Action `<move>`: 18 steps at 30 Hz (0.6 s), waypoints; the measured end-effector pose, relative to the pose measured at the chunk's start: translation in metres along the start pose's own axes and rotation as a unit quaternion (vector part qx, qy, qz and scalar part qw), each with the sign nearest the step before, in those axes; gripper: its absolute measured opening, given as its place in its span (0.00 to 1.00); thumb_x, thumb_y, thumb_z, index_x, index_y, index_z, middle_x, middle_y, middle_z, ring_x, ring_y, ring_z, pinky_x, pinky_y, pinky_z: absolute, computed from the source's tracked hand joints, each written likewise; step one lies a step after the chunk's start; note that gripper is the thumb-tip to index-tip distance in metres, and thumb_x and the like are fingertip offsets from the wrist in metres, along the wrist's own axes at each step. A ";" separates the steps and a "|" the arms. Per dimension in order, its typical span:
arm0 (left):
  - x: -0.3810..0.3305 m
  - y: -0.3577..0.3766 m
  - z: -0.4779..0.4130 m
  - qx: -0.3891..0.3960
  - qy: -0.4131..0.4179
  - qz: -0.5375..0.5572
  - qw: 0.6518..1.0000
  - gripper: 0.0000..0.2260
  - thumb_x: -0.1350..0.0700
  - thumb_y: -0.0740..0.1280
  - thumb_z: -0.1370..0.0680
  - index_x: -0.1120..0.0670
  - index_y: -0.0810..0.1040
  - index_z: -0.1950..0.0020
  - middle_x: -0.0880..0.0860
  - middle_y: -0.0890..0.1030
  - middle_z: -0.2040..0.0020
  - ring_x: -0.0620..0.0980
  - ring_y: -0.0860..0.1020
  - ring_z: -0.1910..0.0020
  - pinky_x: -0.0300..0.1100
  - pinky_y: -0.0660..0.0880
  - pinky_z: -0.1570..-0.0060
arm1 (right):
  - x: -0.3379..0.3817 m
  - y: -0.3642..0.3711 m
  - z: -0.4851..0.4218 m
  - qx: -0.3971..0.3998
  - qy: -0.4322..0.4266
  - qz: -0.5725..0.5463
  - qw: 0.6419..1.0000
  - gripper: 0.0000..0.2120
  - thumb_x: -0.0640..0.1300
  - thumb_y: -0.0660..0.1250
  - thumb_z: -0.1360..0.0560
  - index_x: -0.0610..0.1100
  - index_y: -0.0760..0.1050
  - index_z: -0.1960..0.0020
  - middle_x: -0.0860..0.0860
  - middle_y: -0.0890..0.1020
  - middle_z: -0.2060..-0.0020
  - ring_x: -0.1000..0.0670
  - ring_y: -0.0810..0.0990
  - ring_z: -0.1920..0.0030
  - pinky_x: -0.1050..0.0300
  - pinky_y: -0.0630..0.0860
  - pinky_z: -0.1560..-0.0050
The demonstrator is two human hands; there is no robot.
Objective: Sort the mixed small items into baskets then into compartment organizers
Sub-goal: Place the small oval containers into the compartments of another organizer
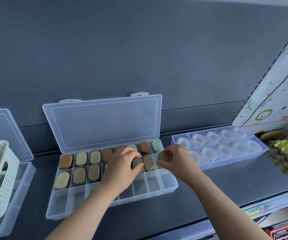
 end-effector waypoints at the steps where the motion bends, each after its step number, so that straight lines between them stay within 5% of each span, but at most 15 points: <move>1: 0.003 0.000 0.002 0.005 -0.006 -0.017 1.000 0.12 0.49 0.69 0.24 0.52 0.80 0.43 0.45 0.77 0.43 0.46 0.73 0.43 0.37 0.68 0.42 | 0.000 0.005 -0.001 0.007 0.000 0.010 1.000 0.13 0.51 0.71 0.33 0.49 0.67 0.66 0.53 0.70 0.65 0.51 0.71 0.65 0.61 0.68 0.68; 4: 0.008 0.002 0.008 0.026 -0.016 -0.041 0.999 0.16 0.47 0.66 0.23 0.53 0.79 0.39 0.46 0.76 0.41 0.46 0.72 0.42 0.40 0.69 0.40 | 0.002 0.013 0.001 0.018 0.001 0.032 0.999 0.12 0.54 0.71 0.32 0.47 0.72 0.60 0.51 0.73 0.58 0.46 0.76 0.61 0.56 0.75 0.59; 9: 0.011 -0.007 0.014 0.026 -0.027 -0.033 0.999 0.17 0.47 0.65 0.22 0.52 0.77 0.36 0.45 0.74 0.38 0.45 0.72 0.41 0.37 0.68 0.41 | 0.012 0.011 0.007 0.009 -0.019 0.081 0.996 0.20 0.55 0.70 0.30 0.44 0.76 0.43 0.49 0.75 0.47 0.46 0.77 0.50 0.56 0.75 0.52; 12: 0.017 -0.028 0.022 0.007 -0.036 -0.032 0.999 0.17 0.46 0.64 0.22 0.51 0.76 0.36 0.44 0.74 0.38 0.45 0.72 0.40 0.38 0.70 0.40 | 0.042 0.006 0.013 -0.029 -0.066 0.098 0.993 0.21 0.54 0.69 0.28 0.44 0.75 0.40 0.50 0.75 0.43 0.47 0.73 0.41 0.56 0.73 0.48; 18: 0.053 -0.112 0.072 -0.071 -0.068 0.000 0.995 0.14 0.49 0.69 0.24 0.51 0.79 0.40 0.40 0.75 0.43 0.41 0.72 0.42 0.36 0.69 0.40 | 0.158 0.028 0.037 -0.025 -0.200 0.042 0.979 0.20 0.53 0.68 0.26 0.46 0.75 0.37 0.53 0.77 0.41 0.49 0.75 0.42 0.60 0.70 0.48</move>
Point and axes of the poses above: each hand's wrist, its own z-axis away from the middle knuckle, its own y-axis out of the palm, x = y × z, the point moved 8 cm from there along -z, towards the middle knuckle
